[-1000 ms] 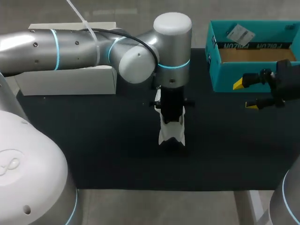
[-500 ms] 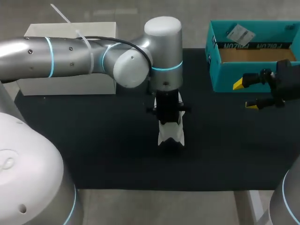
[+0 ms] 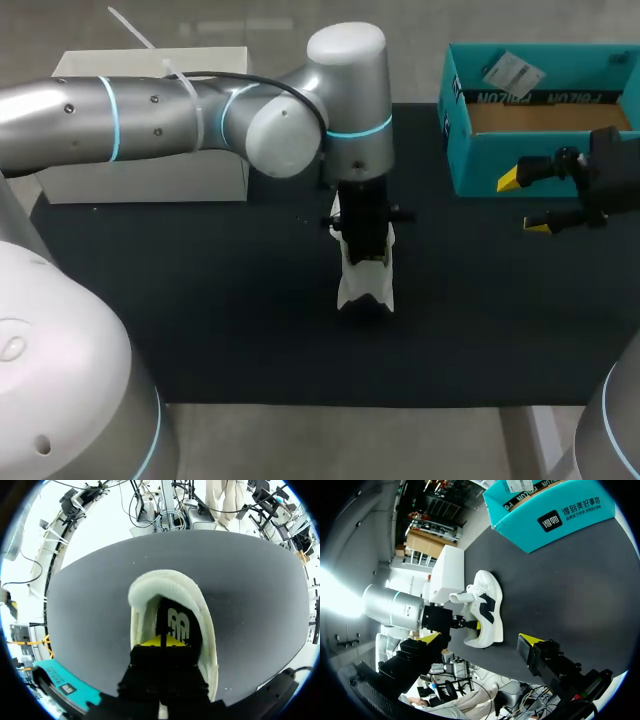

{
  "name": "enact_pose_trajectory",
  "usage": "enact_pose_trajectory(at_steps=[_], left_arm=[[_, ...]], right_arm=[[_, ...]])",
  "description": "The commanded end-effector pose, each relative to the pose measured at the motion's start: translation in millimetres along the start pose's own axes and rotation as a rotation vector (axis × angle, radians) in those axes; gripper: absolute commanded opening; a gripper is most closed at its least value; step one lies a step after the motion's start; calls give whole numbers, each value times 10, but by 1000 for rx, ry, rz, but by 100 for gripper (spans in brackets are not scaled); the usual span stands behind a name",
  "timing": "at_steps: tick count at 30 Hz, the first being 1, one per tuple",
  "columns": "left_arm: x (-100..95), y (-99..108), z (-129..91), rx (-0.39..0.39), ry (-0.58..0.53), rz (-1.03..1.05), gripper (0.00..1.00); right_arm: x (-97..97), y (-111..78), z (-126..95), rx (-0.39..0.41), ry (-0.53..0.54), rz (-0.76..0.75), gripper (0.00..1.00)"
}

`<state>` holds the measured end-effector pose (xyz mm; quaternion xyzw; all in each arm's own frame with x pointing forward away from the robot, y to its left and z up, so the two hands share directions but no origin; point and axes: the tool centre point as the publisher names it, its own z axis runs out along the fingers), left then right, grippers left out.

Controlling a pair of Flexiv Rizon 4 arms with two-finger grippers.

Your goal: Take the shoe out of the shoebox, open the shoe tongue, remove and reinsert the insole, then place the shoe into the shoebox

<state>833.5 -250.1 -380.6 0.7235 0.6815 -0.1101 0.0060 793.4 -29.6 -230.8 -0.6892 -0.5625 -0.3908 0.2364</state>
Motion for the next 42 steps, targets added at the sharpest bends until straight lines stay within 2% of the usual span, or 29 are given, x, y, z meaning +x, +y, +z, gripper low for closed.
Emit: enact_pose_trajectory(at_steps=[1,4,8,16,20,22,25,27,31,35,42], left_arm=[[90,0,-200,-50,-22,-7,0],[85,111,-140,-108,-9,2,0],[72,191,25,-131,-5,2,0],[98,233,297,-117,26,-10,0],[112,248,377,-142,50,18,0],[110,216,325,-129,58,22,0],[91,163,116,-111,73,2,0],[85,156,-30,-133,97,13,0],[24,200,-245,-217,61,22,0],[-11,251,-294,-311,30,36,0],[42,300,-249,-375,56,35,0]], right_arm=[[7,-4,7,-1,-4,2,100],[7,-4,7,-1,-4,2,100],[7,-4,7,-1,-4,2,100],[7,-4,7,-1,-4,2,100],[7,-4,7,-1,-4,2,100],[7,-4,7,-1,-4,2,100],[7,-4,7,-1,-4,2,100],[7,-4,7,-1,-4,2,100],[7,-4,7,-1,-4,2,100],[7,-4,7,-1,-4,2,100],[7,-4,7,-1,-4,2,100]])
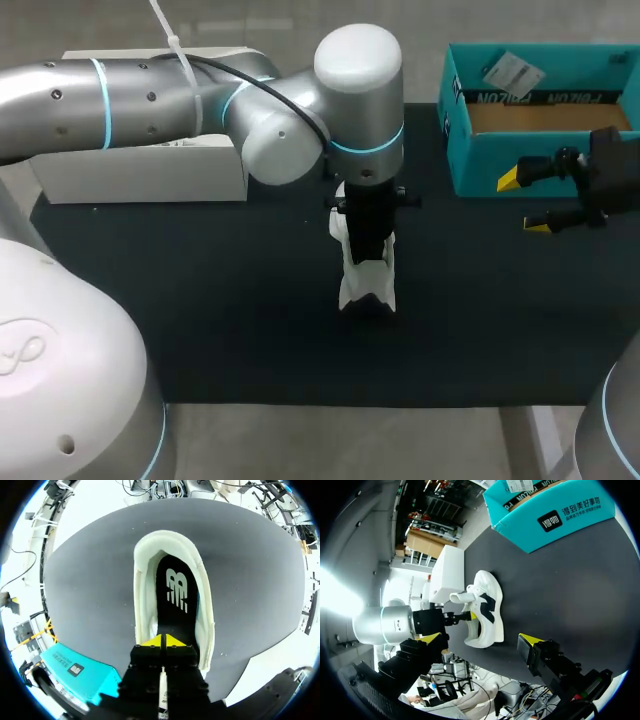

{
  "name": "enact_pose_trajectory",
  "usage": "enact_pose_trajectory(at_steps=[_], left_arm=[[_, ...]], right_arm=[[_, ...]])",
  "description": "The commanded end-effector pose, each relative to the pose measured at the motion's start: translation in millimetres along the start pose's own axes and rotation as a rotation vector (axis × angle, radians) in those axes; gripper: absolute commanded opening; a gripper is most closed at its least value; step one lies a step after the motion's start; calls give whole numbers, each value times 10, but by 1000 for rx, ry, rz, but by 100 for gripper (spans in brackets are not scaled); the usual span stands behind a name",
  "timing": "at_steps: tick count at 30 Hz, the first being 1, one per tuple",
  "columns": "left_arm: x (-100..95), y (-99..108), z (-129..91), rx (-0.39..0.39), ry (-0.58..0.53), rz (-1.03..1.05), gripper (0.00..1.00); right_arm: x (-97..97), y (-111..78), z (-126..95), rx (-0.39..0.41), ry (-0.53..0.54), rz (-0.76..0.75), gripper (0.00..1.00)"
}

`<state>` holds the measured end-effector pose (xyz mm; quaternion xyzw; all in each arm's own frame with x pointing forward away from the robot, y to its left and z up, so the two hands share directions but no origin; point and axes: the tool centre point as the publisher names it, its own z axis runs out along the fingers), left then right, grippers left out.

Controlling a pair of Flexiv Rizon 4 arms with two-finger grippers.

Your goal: Take the shoe out of the shoebox, open the shoe tongue, remove and reinsert the insole, then place the shoe into the shoebox

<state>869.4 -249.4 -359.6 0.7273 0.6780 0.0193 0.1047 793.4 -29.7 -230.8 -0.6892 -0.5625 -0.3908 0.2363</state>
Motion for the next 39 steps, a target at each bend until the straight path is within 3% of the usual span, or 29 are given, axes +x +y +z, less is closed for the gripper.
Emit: enact_pose_trajectory(at_steps=[1,4,8,10,11,12,29,39], left_arm=[[59,-18,9,-60,1,-5,0],[94,27,11,-71,5,-14,2],[136,69,11,-73,0,-33,29],[152,79,19,-77,6,-35,48],[153,78,19,-79,7,-35,81],[158,72,9,-80,6,-36,99],[151,110,-275,-94,-6,-40,100],[137,346,-435,-98,1,-69,100]], right_arm=[[7,-4,8,-1,-4,2,100],[7,-4,8,-1,-4,2,100],[7,-4,8,-1,-4,2,100],[7,-4,8,-1,-4,2,100],[7,-4,8,-1,-4,2,100],[7,-4,8,-1,-4,2,100],[7,-4,8,-1,-4,2,100],[7,-4,8,-1,-4,2,100]])
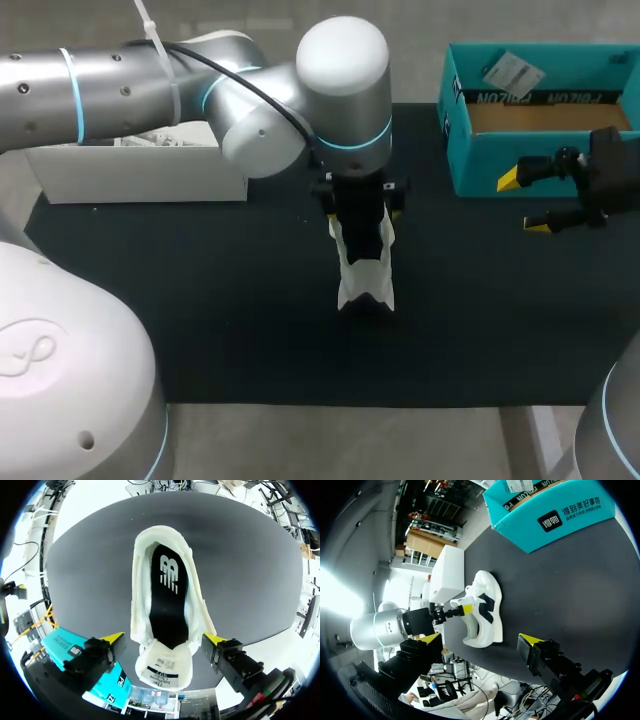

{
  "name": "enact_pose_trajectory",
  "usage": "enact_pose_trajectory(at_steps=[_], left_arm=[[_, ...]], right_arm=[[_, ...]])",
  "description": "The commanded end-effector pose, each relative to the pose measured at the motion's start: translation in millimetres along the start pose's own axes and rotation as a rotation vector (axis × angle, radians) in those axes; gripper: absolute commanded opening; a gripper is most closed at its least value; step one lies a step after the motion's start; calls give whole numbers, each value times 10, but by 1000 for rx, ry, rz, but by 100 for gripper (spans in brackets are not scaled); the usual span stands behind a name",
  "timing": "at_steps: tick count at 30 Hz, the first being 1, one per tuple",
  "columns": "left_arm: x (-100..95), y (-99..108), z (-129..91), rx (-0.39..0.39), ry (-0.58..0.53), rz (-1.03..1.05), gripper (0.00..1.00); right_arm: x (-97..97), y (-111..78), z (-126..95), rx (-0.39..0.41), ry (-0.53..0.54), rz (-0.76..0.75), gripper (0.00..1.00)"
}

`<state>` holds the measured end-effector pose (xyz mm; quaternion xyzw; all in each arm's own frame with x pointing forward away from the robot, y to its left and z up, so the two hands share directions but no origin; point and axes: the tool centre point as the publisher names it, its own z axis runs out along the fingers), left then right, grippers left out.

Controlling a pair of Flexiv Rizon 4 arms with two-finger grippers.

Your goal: Take the shoe out of the shoebox, open the shoe tongue, remove and reinsert the insole, then place the shoe into the shoebox

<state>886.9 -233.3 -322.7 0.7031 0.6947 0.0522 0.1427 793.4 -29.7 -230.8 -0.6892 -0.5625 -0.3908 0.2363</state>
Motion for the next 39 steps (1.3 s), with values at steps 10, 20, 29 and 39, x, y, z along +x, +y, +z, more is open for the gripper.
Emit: enact_pose_trajectory(at_steps=[10,20,29,39], left_arm=[[-44,650,-228,-52,-26,-117,50],[-108,767,-23,-10,-6,-137,0],[-2,585,-22,64,19,-108,0],[66,277,-8,206,42,-120,0]], right_arm=[[7,-4,8,-1,-4,2,100],[7,-4,8,-1,-4,2,100],[7,-4,8,-1,-4,2,100],[7,-4,8,-1,-4,2,100]])
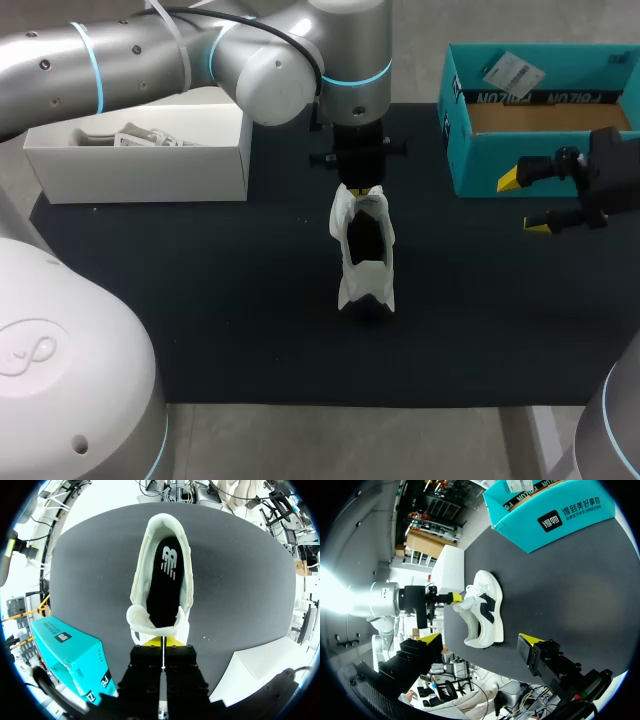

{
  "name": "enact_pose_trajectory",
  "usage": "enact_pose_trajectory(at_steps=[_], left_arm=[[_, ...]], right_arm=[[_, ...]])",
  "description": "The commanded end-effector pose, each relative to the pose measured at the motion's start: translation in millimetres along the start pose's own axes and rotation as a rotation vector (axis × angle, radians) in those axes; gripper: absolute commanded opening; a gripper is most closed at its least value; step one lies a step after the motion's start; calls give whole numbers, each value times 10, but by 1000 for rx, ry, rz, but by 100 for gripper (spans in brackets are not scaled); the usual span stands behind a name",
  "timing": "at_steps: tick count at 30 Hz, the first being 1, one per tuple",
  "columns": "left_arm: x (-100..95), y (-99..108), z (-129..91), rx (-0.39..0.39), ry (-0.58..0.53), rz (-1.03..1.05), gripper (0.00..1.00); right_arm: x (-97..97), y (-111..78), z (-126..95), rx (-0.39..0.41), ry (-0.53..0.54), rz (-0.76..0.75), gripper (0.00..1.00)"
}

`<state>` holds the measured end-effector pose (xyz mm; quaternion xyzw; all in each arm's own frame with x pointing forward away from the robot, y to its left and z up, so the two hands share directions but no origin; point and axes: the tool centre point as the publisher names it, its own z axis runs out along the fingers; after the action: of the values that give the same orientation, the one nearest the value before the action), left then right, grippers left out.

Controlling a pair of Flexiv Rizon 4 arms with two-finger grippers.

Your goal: Take the shoe out of the shoebox, open the shoe tongue, remove and reinsert the insole, then place the shoe into the shoebox

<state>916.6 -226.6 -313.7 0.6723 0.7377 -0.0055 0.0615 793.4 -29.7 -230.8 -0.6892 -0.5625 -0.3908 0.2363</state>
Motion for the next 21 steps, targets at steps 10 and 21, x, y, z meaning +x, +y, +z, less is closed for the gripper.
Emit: enact_pose_trajectory(at_steps=[10,21], left_arm=[[100,-242,119,70,29,23,0],[47,-313,165,103,-10,-46,0]], right_arm=[[7,-4,8,-1,-4,2,100],[7,-4,8,-1,-4,2,100]])
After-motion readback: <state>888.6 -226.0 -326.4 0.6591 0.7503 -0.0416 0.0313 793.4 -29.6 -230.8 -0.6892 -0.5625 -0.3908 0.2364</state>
